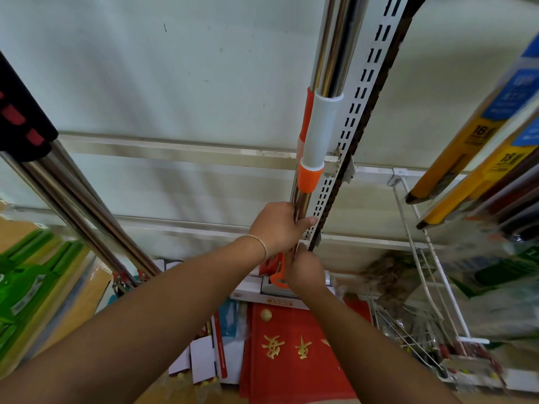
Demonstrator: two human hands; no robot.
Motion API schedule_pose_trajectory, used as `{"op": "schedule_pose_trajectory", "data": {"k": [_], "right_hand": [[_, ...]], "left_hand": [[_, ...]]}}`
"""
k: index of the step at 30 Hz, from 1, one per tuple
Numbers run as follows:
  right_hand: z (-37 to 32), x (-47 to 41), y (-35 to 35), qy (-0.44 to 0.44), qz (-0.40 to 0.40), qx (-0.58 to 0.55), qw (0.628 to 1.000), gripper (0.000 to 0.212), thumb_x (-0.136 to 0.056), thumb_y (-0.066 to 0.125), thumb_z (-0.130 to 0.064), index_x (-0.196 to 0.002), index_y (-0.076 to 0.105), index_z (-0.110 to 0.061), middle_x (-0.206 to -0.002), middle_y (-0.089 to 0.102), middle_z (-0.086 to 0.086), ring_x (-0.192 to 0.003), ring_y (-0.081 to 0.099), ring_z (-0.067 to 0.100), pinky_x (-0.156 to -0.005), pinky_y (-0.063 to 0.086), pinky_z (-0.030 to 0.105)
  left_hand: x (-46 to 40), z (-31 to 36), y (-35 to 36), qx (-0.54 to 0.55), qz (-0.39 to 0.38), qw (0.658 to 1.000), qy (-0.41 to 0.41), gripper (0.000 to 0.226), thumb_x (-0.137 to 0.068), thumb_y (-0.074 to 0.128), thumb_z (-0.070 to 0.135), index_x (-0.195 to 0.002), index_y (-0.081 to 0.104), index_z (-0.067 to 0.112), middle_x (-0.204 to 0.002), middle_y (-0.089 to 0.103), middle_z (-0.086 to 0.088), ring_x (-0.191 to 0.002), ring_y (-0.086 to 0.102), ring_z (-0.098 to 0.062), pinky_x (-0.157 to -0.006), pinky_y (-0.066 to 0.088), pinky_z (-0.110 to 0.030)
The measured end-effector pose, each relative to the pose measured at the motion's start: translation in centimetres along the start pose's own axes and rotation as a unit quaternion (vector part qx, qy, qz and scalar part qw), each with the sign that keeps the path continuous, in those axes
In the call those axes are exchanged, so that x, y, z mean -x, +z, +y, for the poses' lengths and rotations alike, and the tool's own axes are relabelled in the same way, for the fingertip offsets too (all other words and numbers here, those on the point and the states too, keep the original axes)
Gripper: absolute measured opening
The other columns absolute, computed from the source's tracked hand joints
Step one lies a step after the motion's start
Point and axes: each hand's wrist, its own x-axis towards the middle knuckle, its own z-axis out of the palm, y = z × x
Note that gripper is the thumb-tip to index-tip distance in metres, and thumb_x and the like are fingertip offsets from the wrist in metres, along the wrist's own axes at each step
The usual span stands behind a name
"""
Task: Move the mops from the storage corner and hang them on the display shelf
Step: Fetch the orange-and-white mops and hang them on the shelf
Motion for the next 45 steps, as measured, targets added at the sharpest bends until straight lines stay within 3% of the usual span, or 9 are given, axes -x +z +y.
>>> {"op": "schedule_pose_trajectory", "data": {"k": [3,7,11,14,29,33,37,42,45], "right_hand": [[-0.4,0.2,-0.4,-0.046,0.089,-0.013,0.995,0.032,-0.102,0.039,-0.038,-0.106,0.056,-0.011,-0.088,0.066,0.010,-0.078,0.065,0.029,-0.065,0.053,0.042],[-1.3,0.1,-1.1,-0.076,0.133,-0.042,0.987,0.026,-0.101,0.041,-0.032,-0.101,0.059,-0.012,-0.087,0.065,0.007,-0.076,0.062,0.026,-0.065,0.051,0.039],[-1.9,-0.4,-1.2,-0.082,0.116,-0.020,0.990,0.023,-0.100,0.044,-0.027,-0.092,0.058,-0.012,-0.078,0.062,0.004,-0.067,0.058,0.022,-0.052,0.035,0.030],[-2.5,-1.0,-1.7,-0.076,0.079,0.000,0.994,0.018,-0.100,0.044,-0.024,-0.087,0.052,-0.014,-0.067,0.047,-0.006,-0.058,0.047,0.013,-0.047,0.023,0.025],[-3.2,-1.6,-2.5,-0.034,-0.007,0.055,0.998,0.015,-0.102,0.039,-0.018,-0.097,0.051,-0.011,-0.068,0.037,-0.007,-0.054,0.036,0.005,-0.047,0.022,0.024],[-3.1,0.0,-3.3,-0.020,-0.003,-0.009,1.000,0.032,-0.103,0.038,-0.033,-0.080,0.050,-0.014,-0.069,0.051,0.001,-0.059,0.050,0.017,-0.050,0.032,0.029],[-3.2,1.9,-4.2,0.025,-0.020,0.018,0.999,0.047,-0.103,0.036,-0.044,-0.065,0.040,-0.018,-0.061,0.048,0.001,-0.066,0.057,0.025,-0.058,0.045,0.032],[-4.0,3.6,-4.9,0.020,-0.042,0.046,0.998,0.051,-0.103,0.034,-0.047,-0.073,0.057,-0.012,-0.065,0.057,0.003,-0.069,0.062,0.025,-0.060,0.046,0.029],[-4.7,4.5,-5.3,-0.005,-0.015,0.048,0.999,0.046,-0.100,0.040,-0.046,-0.086,0.065,-0.009,-0.082,0.068,0.009,-0.079,0.069,0.029,-0.063,0.051,0.030]], "left_hand": [[0.0,0.2,-0.2,-0.010,-0.009,1.000,-0.015,0.046,-0.092,0.056,0.054,-0.064,0.050,0.019,-0.063,0.053,0.000,-0.065,0.056,-0.016,-0.057,0.038,-0.028],[0.2,0.4,-0.5,-0.007,0.005,1.000,-0.003,0.043,-0.093,0.058,0.049,-0.062,0.048,0.021,-0.063,0.052,0.001,-0.061,0.051,-0.011,-0.058,0.035,-0.028],[0.6,0.5,-0.6,0.015,0.047,0.999,-0.011,0.040,-0.093,0.060,0.046,-0.063,0.046,0.023,-0.063,0.053,0.003,-0.064,0.054,-0.016,-0.058,0.037,-0.028],[0.2,0.4,-0.9,0.012,0.046,0.999,-0.027,0.039,-0.093,0.061,0.044,-0.064,0.047,0.022,-0.064,0.053,0.002,-0.063,0.053,-0.014,-0.053,0.034,-0.025],[0.4,0.7,-0.9,0.022,0.000,0.999,-0.044,0.034,-0.094,0.060,0.043,-0.070,0.046,0.023,-0.069,0.052,0.003,-0.065,0.052,-0.012,-0.060,0.037,-0.026],[1.3,0.9,-1.7,0.032,-0.041,0.998,-0.035,0.026,-0.096,0.056,0.044,-0.090,0.054,0.019,-0.080,0.055,0.004,-0.079,0.054,-0.016,-0.074,0.039,-0.027],[2.6,0.5,-1.9,0.034,-0.073,0.995,-0.049,0.043,-0.098,0.053,0.042,-0.128,0.054,0.011,-0.112,0.065,-0.009,-0.091,0.054,-0.019,-0.081,0.042,-0.028],[4.5,0.2,-2.4,0.004,-0.084,0.995,-0.057,0.053,-0.102,0.045,0.038,-0.144,0.042,0.007,-0.136,0.057,-0.015,-0.124,0.053,-0.029,-0.102,0.041,-0.032],[5.7,0.1,-3.0,-0.007,-0.066,0.997,-0.046,0.044,-0.105,0.040,0.030,-0.141,0.046,0.006,-0.140,0.054,-0.016,-0.128,0.051,-0.029,-0.104,0.038,-0.031]]}}
